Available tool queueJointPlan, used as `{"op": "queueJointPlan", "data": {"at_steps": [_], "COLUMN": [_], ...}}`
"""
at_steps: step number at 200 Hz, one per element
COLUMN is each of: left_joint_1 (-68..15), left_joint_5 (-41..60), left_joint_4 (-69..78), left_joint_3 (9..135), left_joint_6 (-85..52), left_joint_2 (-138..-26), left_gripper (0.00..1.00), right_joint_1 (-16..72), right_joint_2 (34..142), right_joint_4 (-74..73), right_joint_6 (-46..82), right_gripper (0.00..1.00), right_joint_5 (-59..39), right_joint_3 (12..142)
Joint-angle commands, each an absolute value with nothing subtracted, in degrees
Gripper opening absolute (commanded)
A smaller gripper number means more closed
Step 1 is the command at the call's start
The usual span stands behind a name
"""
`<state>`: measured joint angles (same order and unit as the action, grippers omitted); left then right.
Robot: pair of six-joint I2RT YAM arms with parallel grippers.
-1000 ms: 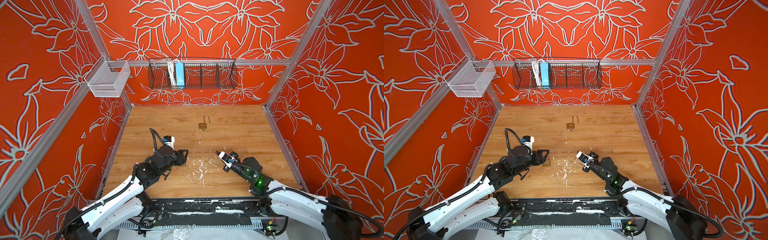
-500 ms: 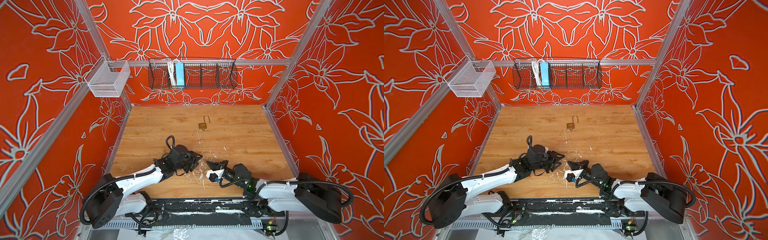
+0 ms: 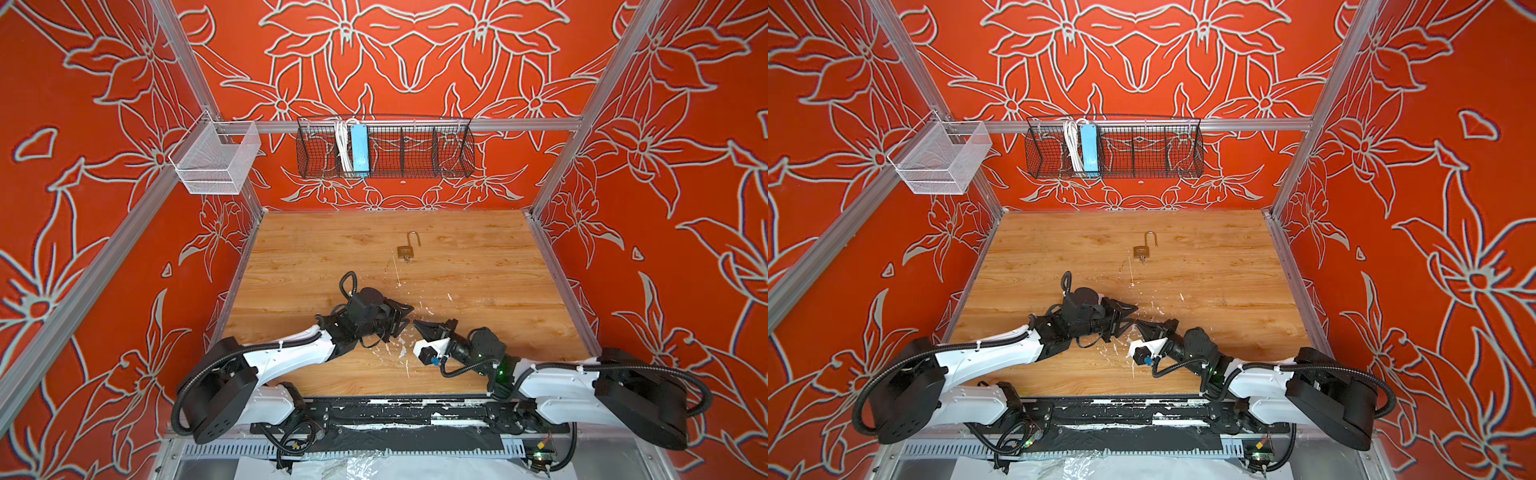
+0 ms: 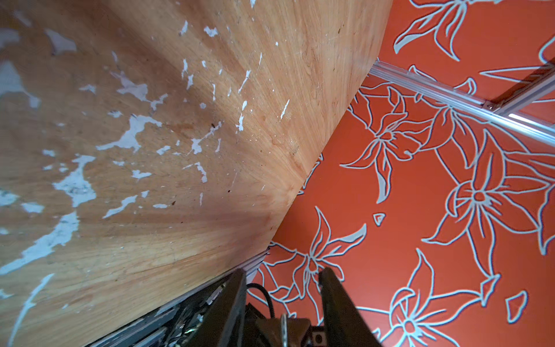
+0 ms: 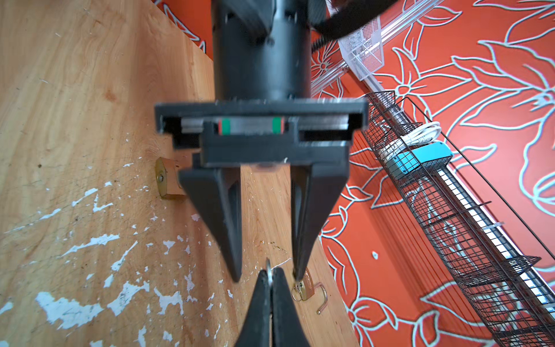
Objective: Unlock with the key
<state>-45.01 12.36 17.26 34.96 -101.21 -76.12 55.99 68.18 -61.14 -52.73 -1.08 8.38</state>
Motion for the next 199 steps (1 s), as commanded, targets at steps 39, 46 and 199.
{"op": "queueJointPlan", "data": {"at_steps": [39,46,199], "left_joint_1": [-46.07,-46.12,-35.15], "left_joint_5": [9.57,9.07,5.06], "left_joint_4": [23.32,22.76,18.33], "left_joint_3": [35.11,35.0,37.84], "left_joint_6": [-105.34,-105.29,-89.95], "left_joint_2": [-77.44,-76.97,-71.42], "left_gripper": [0.14,0.14,0.0], "right_joint_1": [56.34,56.34,56.16], "right_joint_2": [66.19,66.1,60.03], "right_joint_4": [-60.84,-60.73,-51.14], "right_joint_6": [-53.88,-53.92,-49.54], "right_gripper": [0.0,0.0,0.98], "right_joint_5": [-1.61,-1.63,2.64], "right_joint_3": [7.72,7.75,9.7]}}
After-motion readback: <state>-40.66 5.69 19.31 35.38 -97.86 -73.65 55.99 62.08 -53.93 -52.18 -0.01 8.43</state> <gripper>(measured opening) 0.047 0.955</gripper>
